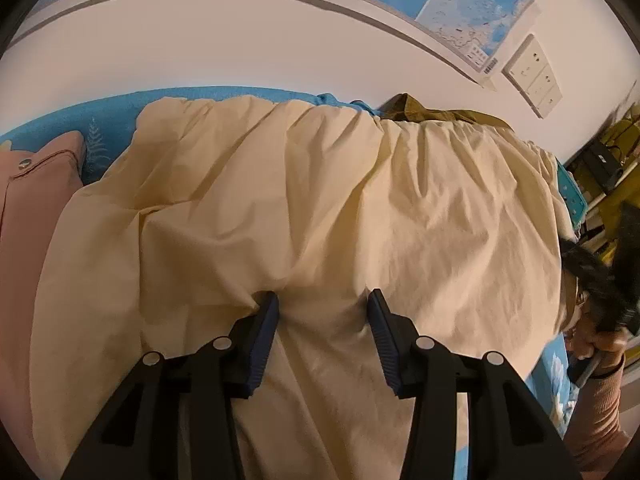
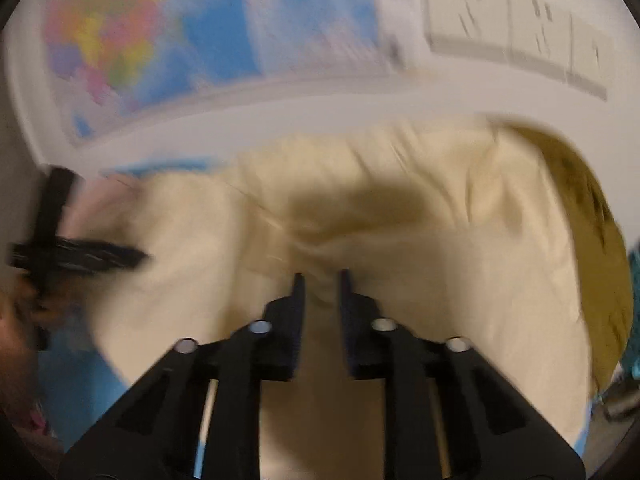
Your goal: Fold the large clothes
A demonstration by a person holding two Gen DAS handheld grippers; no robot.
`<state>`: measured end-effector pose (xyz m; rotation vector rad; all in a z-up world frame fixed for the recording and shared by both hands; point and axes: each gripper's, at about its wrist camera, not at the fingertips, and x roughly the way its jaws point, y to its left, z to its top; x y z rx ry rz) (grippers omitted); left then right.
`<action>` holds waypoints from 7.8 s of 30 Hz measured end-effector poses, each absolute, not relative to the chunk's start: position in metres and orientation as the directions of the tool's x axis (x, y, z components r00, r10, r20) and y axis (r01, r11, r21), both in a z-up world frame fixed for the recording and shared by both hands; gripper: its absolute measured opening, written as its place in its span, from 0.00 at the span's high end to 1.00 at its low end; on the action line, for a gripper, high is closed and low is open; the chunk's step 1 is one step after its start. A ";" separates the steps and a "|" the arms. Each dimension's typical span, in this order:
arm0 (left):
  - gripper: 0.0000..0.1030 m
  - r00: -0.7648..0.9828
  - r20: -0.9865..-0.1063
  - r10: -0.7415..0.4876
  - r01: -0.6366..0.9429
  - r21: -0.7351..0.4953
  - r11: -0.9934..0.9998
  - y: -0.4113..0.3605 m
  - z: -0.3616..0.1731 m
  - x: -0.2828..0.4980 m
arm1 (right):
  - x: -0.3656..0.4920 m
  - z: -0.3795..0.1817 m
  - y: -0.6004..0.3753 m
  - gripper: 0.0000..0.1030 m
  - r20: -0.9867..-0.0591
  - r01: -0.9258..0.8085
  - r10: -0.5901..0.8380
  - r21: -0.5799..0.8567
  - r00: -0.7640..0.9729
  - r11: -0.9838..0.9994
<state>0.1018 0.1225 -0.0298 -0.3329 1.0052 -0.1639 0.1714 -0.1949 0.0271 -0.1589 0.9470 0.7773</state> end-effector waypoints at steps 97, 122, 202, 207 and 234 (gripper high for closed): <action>0.54 0.658 -0.748 -0.087 -0.080 -0.184 0.980 0.122 -0.039 -0.042 | 0.113 0.041 -0.295 0.82 -0.786 -0.569 0.472 0.191 0.399 0.800; 0.43 0.658 -0.744 -0.115 -0.038 -0.186 0.982 0.113 -0.043 -0.034 | 0.061 0.087 -0.382 0.51 -0.646 -0.526 0.548 0.255 0.532 0.812; 0.23 0.620 -0.606 -0.499 -0.056 -0.668 0.742 0.149 -0.072 -0.126 | 0.017 0.001 -0.368 0.21 -0.589 -0.129 0.797 0.787 0.134 0.603; 0.20 0.651 -0.553 -0.520 -0.074 -0.728 0.681 0.154 -0.074 -0.096 | 0.035 -0.003 -0.354 0.17 -0.566 -0.083 0.800 0.804 0.199 0.589; 0.37 0.649 -0.686 -0.331 -0.220 -0.585 0.781 0.131 -0.069 -0.049 | 0.071 -0.014 -0.314 0.21 -0.558 -0.149 0.773 0.773 0.301 0.616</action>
